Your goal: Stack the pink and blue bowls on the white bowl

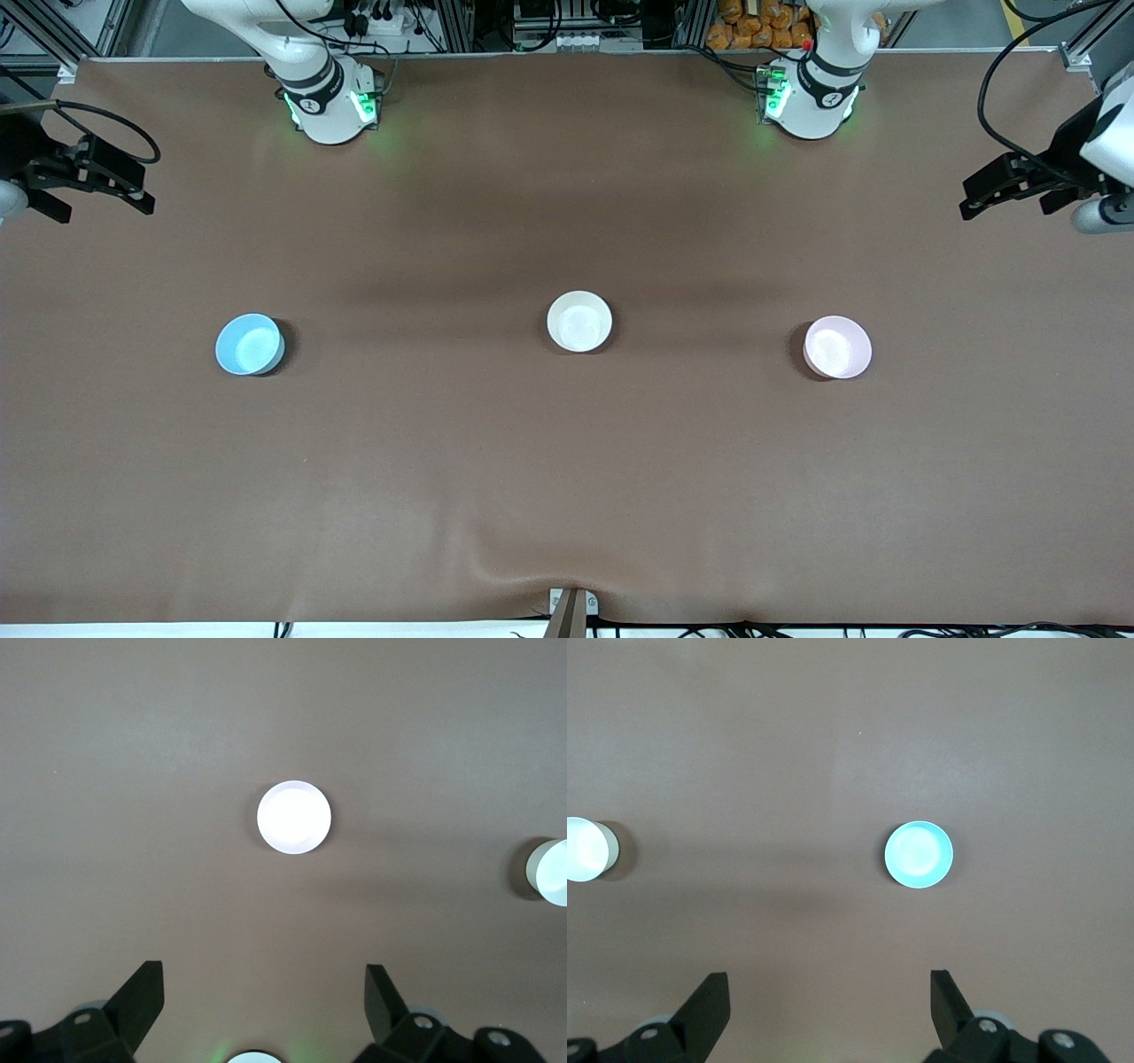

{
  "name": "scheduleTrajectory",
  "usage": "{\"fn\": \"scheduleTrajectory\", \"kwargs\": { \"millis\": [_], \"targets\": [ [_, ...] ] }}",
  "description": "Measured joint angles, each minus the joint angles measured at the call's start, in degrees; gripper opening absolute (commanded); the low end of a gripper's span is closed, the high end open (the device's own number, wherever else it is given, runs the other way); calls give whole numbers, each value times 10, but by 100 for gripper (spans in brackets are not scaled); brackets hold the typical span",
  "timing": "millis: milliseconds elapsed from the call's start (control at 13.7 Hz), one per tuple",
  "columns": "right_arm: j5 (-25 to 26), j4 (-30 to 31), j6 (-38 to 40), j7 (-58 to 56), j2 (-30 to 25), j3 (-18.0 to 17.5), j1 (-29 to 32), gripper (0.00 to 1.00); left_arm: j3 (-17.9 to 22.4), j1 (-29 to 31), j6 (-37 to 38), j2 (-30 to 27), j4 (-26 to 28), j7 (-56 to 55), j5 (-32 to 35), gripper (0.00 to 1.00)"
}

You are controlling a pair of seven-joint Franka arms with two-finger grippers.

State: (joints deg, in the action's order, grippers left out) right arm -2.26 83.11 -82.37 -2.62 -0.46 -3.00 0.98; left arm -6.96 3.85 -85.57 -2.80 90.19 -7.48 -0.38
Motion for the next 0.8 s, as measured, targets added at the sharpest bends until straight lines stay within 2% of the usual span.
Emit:
{"fn": "scheduleTrajectory", "kwargs": {
  "millis": [802],
  "targets": [
    [0, 0, 1, 0, 0, 0, 0, 100, 1, 1, 4, 15, -9, 0, 13, 100]
  ]
}}
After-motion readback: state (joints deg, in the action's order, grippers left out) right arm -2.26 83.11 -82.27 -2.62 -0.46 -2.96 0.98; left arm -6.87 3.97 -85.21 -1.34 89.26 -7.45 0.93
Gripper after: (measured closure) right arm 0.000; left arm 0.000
